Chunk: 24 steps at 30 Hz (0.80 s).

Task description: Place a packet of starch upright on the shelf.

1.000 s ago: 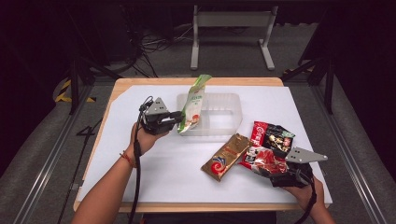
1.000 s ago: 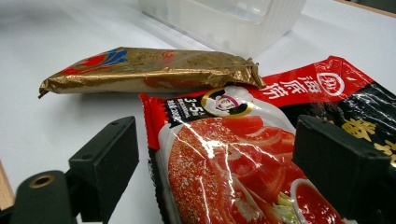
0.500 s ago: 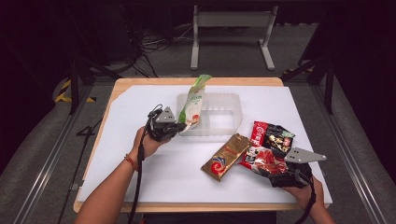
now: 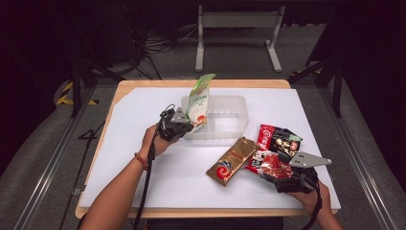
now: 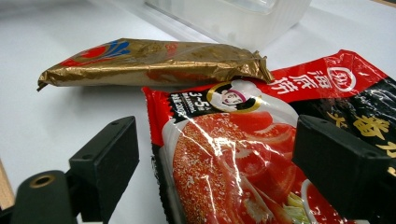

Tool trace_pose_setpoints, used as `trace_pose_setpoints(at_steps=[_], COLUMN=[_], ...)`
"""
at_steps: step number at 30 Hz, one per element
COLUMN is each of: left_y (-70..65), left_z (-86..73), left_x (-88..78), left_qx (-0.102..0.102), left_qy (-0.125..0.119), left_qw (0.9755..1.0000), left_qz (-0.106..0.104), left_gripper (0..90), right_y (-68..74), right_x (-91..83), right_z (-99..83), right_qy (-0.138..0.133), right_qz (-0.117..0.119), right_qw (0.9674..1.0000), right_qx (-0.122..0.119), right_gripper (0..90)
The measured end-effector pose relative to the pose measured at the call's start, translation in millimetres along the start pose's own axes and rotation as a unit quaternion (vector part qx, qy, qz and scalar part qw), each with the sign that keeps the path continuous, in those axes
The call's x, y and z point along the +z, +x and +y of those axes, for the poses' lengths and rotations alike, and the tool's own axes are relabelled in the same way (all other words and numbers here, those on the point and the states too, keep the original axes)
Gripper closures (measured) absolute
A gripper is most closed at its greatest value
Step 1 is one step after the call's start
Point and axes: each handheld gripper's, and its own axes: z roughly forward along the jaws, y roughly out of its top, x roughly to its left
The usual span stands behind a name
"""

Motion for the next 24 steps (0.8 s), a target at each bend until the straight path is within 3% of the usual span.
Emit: trace_pose_setpoints(at_steps=[2,5,9,14,16,17,19,20,23,24], left_y=[0.5,4.6,3.7,4.2,2.8,-0.4,-2.0,-6.1,-10.3,-12.9], left_z=[0.2,-1.5,-1.3,-2.7,-3.0,-4.0,-4.9,-8.6,-14.3,-18.2], left_x=[0.8,5.7,6.4,-2.4,-10.3,-17.6,-21.0,-31.8,-42.0,-47.6], left_qx=[0.003,-0.006,-0.003,-0.016,-0.02,-0.013,-0.009,-0.01,-0.01,-0.014], left_qy=[0.004,0.016,0.018,-0.008,-0.022,-0.027,-0.03,-0.042,-0.055,-0.059], left_qw=[1.0,0.9997,0.9997,0.9996,0.9989,0.9988,0.9987,0.998,0.9974,0.9971], left_qz=[0.0,-0.019,-0.017,-0.023,-0.036,-0.04,-0.04,-0.045,-0.046,-0.046], left_gripper=[90.0,90.0,90.0,84.4,76.4,68.2,65.9,59.4,56.6,47.4], right_y=[0.4,-0.9,0.2,-0.2,-1.1,-1.2,-1.2,-1.1,-1.4,-1.6], right_x=[-0.3,0.0,-0.1,-1.1,-1.4,-1.6,-1.5,-1.2,-0.9,-0.7], right_z=[-0.1,-0.4,-0.2,-0.7,-1.1,-1.1,-1.0,-1.1,-1.2,-1.2], right_qy=[0.0,0.0,0.001,0.001,0.0,-0.001,0.0,0.001,0.003,0.001], right_qz=[0.0,0.001,0.001,-0.001,-0.001,-0.001,-0.001,-0.001,-0.001,0.001], right_qw=[1.0,1.0,1.0,1.0,1.0,1.0,1.0,1.0,1.0,1.0], right_qx=[-0.001,0.002,-0.001,-0.001,0.002,0.002,0.001,0.001,0.003,0.005], right_gripper=[15.2,15.2,15.2,15.2,15.2,15.2,15.1,15.2,15.1,15.1])
